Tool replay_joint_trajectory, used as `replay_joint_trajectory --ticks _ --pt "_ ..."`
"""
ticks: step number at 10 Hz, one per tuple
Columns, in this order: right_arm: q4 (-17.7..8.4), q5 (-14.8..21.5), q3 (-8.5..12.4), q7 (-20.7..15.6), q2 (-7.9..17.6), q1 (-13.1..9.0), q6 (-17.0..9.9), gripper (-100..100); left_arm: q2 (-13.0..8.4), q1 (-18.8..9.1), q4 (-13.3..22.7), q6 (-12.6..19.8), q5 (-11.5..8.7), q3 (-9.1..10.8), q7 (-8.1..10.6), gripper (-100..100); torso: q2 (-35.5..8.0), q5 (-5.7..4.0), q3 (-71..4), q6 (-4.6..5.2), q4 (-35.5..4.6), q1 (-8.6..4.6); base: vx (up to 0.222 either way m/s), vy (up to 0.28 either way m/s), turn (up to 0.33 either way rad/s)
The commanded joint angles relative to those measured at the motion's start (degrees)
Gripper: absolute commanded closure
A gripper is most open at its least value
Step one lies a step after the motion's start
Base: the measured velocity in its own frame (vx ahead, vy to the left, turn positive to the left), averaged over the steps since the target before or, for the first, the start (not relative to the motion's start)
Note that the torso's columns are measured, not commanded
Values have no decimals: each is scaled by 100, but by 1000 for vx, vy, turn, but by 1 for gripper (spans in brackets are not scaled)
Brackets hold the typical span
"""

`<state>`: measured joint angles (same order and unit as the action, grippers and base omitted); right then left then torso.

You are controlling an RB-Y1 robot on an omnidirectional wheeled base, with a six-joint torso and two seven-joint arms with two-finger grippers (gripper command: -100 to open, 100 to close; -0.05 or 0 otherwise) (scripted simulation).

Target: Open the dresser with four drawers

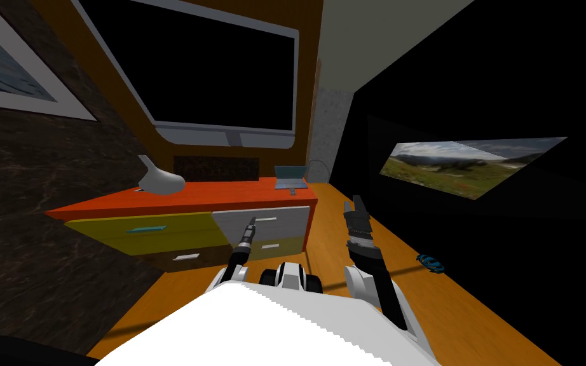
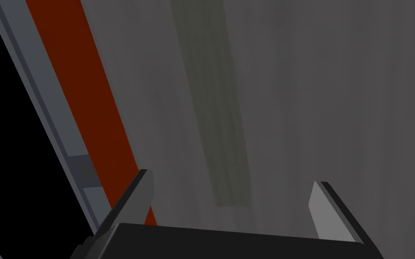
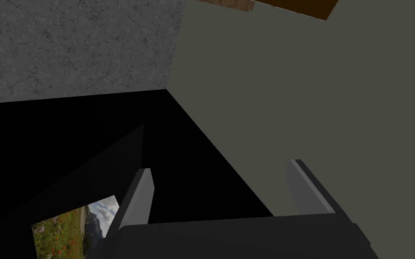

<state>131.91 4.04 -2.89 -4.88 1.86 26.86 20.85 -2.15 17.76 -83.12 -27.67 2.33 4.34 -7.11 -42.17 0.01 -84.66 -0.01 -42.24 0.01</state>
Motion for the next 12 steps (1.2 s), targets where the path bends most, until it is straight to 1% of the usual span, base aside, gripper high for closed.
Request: replay_joint_trajectory --ticks 1,5,6,7,10,11,12 --pt "0 0 0 0 0 0 0 0 -3 62 -87 16 4 -26 9 100 -17 -1 12 1 -6 -2 -88 -21 14" --pt "-1 0 -1 0 -1 -3 -1 0 -10 206 -294 58 12 -85 32 100 -27 -5 19 -1 -12 -5 -178 -33 8" --pt "-1 0 -1 0 -1 -3 -1 0 -3 191 -243 64 12 -86 30 100 -18 -9 11 -7 -15 3 -84 -10 -8" --pt "-1 0 0 0 0 -2 -1 0 0 289 -311 59 22 -127 36 100 9 -11 -4 -7 -13 6 -121 -30 13" --pt "-1 0 -1 0 -1 -3 -1 0 -2 390 -409 37 32 -165 40 100 -25 -3 18 -3 -8 -6 -174 -39 16" --pt "-1 0 -1 0 -1 -3 -1 0 0 362 -379 43 28 -157 43 100 -25 -5 16 -4 -9 -5 -82 -16 0" --pt "-1 0 0 0 0 -2 -1 0 -21 417 -656 305 24 -163 73 -100 3 -9 0 -2 -11 1 -31 -10 -21"
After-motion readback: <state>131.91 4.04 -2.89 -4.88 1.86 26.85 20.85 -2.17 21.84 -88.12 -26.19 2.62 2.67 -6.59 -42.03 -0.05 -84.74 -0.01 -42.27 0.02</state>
